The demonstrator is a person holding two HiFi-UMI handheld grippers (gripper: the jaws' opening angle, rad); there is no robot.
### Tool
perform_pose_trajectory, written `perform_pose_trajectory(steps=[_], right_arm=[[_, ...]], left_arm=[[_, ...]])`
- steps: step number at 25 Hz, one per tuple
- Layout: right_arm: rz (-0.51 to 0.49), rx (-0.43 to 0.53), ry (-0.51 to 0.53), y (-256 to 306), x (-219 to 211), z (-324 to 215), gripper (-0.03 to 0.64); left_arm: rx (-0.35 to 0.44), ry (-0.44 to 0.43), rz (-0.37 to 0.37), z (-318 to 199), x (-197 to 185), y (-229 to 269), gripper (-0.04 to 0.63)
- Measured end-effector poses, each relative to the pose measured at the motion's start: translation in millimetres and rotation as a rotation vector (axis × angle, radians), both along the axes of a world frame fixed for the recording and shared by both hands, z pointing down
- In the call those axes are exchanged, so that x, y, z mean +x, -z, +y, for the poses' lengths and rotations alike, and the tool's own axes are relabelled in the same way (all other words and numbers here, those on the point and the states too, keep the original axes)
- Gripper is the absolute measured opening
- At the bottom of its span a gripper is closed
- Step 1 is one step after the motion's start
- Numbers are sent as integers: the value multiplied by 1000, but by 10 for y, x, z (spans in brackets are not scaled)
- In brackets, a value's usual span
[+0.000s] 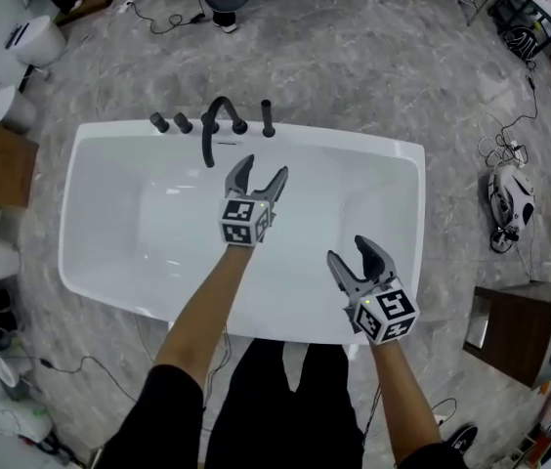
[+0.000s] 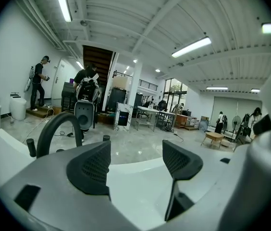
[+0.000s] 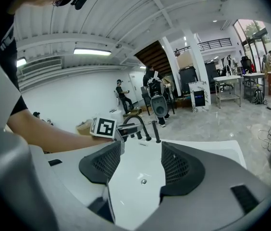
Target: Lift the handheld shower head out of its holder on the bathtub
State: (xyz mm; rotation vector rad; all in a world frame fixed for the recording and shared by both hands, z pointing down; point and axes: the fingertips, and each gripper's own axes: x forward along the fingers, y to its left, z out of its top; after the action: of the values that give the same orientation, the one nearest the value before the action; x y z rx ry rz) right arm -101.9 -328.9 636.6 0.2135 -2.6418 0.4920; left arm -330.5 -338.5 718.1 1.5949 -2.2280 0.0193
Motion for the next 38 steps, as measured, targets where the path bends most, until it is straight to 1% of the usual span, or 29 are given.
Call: perform_pose_trajectory(steps=[5,9,11,14,17,19,23,26,28,31,33,36,38], right_arm=[[16,19,7,-198,-136,-195,233],[-6,-1,-20,-323,-224,-296,233],[-15,-11,-21,-393,-265,-289,233],[-12,-25,-15,-496,-338,-210,233],[-4,-19,6,-552,-454,-161,233],[-6,-19,2,-581,-483,-175,233],[-25,-17,18,-623,-485,-210,233],[-25,-6,35,-673,-509,-234,233],[-22,-9,32,-735,-554,-234,233],[-24,-27,26,-819,-571,-198,233],[-22,-33,24,-870,-545,-178,233],[-7,-45,15,-1008,-459,-159,233],[3,-60,0,-1093,-400,-159,233]], left_arm=[[-16,-1,-4,-197,-239,-285,313],[-37,24,10,-328,-444,-565,313],[-40,34,14,-408,-528,-682,313],[-54,27,11,-508,-664,-823,313],[-61,34,11,-603,-880,-901,313],[-69,40,23,-673,-985,-995,313],[-135,24,45,-706,-1016,-1328,313],[-156,-27,21,-833,-982,-1445,313],[-145,-29,21,-931,-1051,-1470,313],[-117,36,57,-1009,-1261,-1503,313],[-115,59,61,-1052,-1393,-1526,313],[-122,44,49,-1127,-1462,-1550,313],[-116,33,64,-1180,-1458,-1557,313]])
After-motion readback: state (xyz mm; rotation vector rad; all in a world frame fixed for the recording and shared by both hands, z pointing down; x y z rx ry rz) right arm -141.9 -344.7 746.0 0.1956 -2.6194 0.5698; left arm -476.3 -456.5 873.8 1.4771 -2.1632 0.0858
